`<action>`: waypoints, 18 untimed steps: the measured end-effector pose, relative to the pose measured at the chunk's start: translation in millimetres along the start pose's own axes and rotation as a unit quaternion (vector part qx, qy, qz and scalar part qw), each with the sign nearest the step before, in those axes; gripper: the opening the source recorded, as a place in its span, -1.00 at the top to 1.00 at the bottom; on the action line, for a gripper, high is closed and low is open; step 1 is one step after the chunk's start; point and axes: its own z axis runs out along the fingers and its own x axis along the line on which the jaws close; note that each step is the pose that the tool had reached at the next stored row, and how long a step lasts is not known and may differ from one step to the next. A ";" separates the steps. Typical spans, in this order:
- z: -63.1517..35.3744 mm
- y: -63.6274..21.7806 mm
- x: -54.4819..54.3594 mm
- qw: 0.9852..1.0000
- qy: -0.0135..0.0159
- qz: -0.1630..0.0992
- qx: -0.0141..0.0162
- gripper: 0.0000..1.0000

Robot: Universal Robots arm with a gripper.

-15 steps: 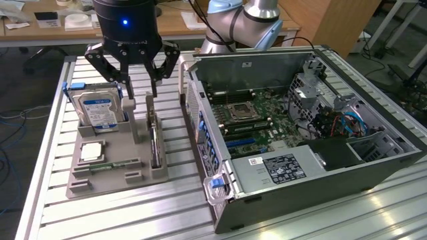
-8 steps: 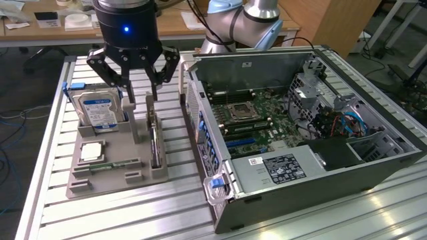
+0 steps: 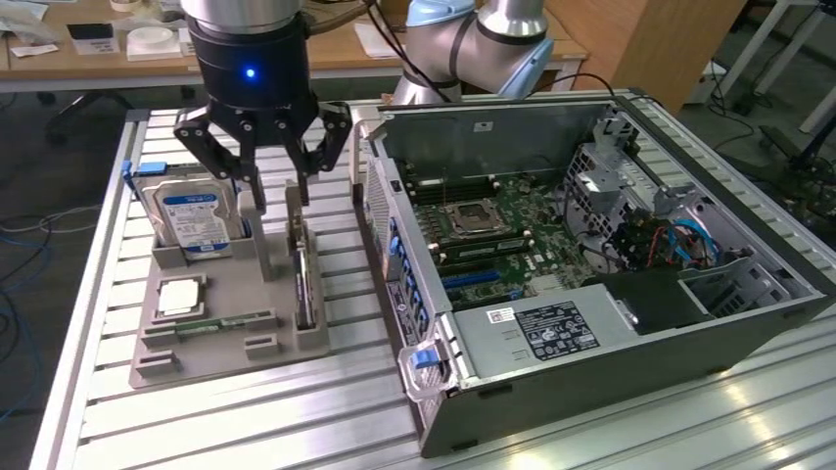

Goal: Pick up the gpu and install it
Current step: 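Pick up the gpu and move the gpu toward the slot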

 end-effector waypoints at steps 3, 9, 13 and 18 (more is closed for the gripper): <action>2.5 -0.1 0.1 1.000 0.000 0.000 0.000 0.05; 7.3 -0.3 0.2 1.000 0.000 0.000 0.000 0.05; 10.4 -0.5 0.3 1.000 0.000 0.000 0.000 0.05; 14.1 -0.6 0.4 1.000 0.000 0.000 0.000 0.05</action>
